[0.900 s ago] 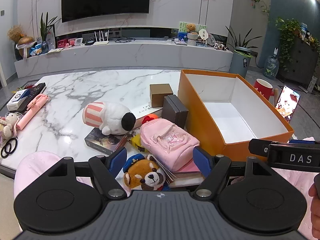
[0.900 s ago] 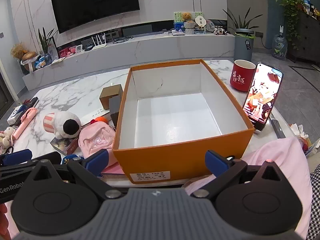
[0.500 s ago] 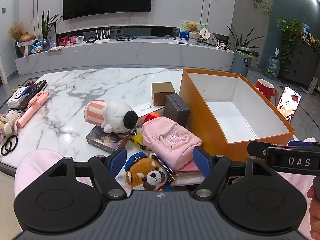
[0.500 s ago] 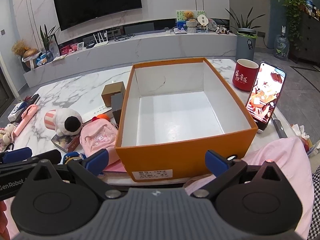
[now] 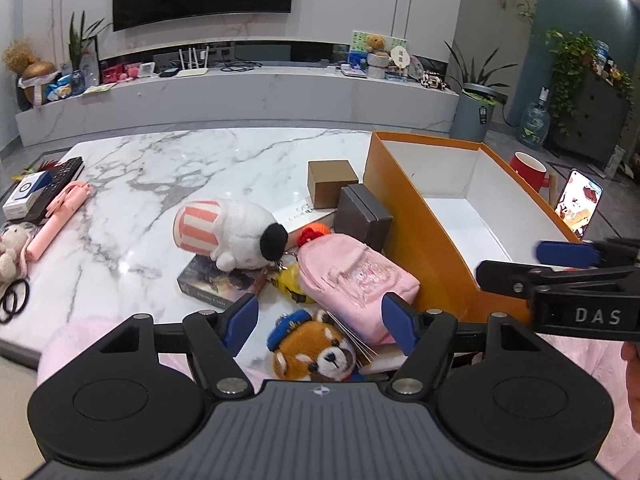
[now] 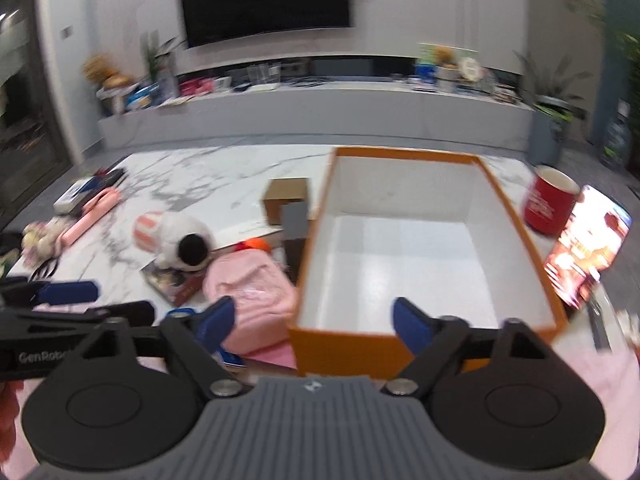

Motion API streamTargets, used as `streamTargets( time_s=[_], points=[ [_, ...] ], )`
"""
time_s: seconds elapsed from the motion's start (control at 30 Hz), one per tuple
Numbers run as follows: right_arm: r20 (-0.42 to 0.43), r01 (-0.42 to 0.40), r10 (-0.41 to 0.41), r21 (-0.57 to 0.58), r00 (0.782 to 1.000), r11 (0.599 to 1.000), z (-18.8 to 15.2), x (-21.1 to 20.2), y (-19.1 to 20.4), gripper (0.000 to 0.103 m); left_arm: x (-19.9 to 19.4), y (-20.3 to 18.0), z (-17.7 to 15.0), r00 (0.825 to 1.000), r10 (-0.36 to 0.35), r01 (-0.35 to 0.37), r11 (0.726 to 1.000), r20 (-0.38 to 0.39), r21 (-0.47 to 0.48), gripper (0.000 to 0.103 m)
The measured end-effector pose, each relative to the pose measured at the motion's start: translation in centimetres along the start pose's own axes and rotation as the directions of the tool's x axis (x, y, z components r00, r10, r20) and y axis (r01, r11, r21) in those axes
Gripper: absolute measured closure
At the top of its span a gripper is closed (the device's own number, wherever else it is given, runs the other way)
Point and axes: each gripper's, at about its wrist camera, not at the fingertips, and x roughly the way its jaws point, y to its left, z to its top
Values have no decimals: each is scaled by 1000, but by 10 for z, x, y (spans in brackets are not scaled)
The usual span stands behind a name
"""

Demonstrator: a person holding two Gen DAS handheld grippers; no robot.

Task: Organize objects
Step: 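Reach both tools toward the plush toys beside the orange box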

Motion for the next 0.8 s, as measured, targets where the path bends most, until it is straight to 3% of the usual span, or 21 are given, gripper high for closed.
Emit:
streamTargets(
  time_s=[0.17,0.33,0.5,0.67,0.8],
  points=[
    [-47,-109,105,-97,993,989,22,23,20,44,13,12,15,1000,-9,11,996,-30,91,26],
    [-135,-188,165,-177,977,966,36,56,39,57,41,22,16,979,-91,111,988,-184,105,26],
    [-217,-210,156,-258,964,943,37,86,51,61,79,25,5,934,-131,168,982,-332,87,26],
    [-264,-226,154,-270,952,936,38,106,52,61,105,30,-5,897,-153,177,984,-414,18,23],
    [-284,-232,152,-272,947,934,39,117,51,61,114,29,-7,887,-150,160,987,-437,-14,16]
  ],
)
